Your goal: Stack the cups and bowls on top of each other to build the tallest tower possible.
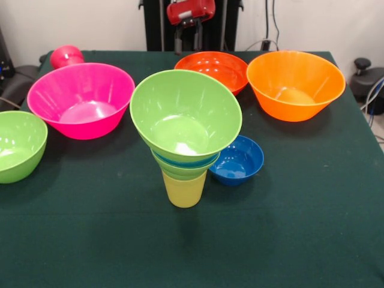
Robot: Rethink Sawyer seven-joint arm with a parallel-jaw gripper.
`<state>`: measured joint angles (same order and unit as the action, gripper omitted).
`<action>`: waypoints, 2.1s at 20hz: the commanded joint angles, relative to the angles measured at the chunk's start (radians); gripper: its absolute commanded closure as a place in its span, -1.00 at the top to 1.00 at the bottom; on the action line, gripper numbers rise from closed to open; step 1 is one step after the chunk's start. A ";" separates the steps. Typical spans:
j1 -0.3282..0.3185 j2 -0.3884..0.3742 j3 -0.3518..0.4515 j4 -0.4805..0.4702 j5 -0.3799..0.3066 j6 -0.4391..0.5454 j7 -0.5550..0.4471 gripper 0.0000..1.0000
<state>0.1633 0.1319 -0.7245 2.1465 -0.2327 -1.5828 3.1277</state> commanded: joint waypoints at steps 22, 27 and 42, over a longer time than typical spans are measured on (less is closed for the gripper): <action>0.012 0.201 0.121 0.018 -0.135 0.331 -0.029 1.00; 0.003 0.220 0.109 0.002 -0.142 0.319 -0.029 1.00; 0.015 0.240 0.126 -0.014 -0.132 0.311 -0.015 1.00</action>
<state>0.1811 0.2079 -0.7760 2.0942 -0.2327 -1.5766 3.1277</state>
